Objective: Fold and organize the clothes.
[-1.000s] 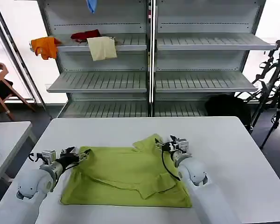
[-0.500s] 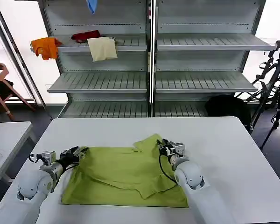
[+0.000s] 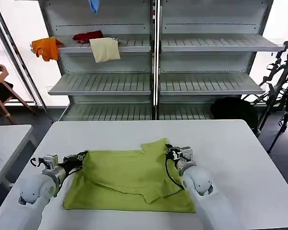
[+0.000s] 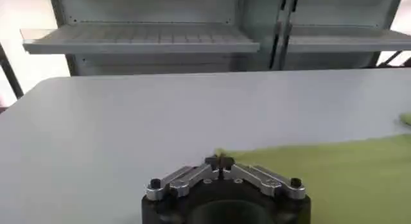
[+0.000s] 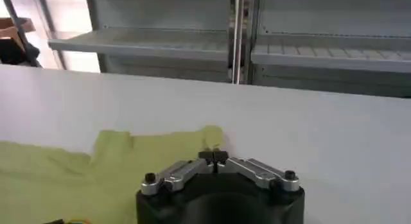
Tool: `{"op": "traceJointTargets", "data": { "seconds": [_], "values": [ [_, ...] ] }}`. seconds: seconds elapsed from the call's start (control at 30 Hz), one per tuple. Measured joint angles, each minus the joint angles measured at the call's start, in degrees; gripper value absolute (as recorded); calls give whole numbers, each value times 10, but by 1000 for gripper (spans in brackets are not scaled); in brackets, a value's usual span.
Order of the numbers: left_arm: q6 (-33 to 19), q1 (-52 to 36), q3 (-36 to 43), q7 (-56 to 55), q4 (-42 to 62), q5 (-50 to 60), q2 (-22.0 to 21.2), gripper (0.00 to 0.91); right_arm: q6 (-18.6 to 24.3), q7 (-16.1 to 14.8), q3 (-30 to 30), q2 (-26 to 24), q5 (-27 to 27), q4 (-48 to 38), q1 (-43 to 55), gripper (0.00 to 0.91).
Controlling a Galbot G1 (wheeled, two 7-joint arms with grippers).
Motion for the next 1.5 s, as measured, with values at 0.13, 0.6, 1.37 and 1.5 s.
{"op": "traceJointTargets", "data": {
  "seconds": [0.13,0.6,1.37,1.5],
  "values": [
    [-1,2,-10,-5,-13,-13,2,0,0,7,7,-6,19,22,-7,0],
    [-2,35,-44,0,-73,-47,11,0,0,14,39,-23,47,130,-84,0],
    [-12,208,-144,24,-184,-67,31,0,4,-24,82,-1,-43,297,-300,0],
    [-11,228,-156,28,-197,-60,33,0,5,-30,87,0,-57,307,-324,0]
  ]
}}
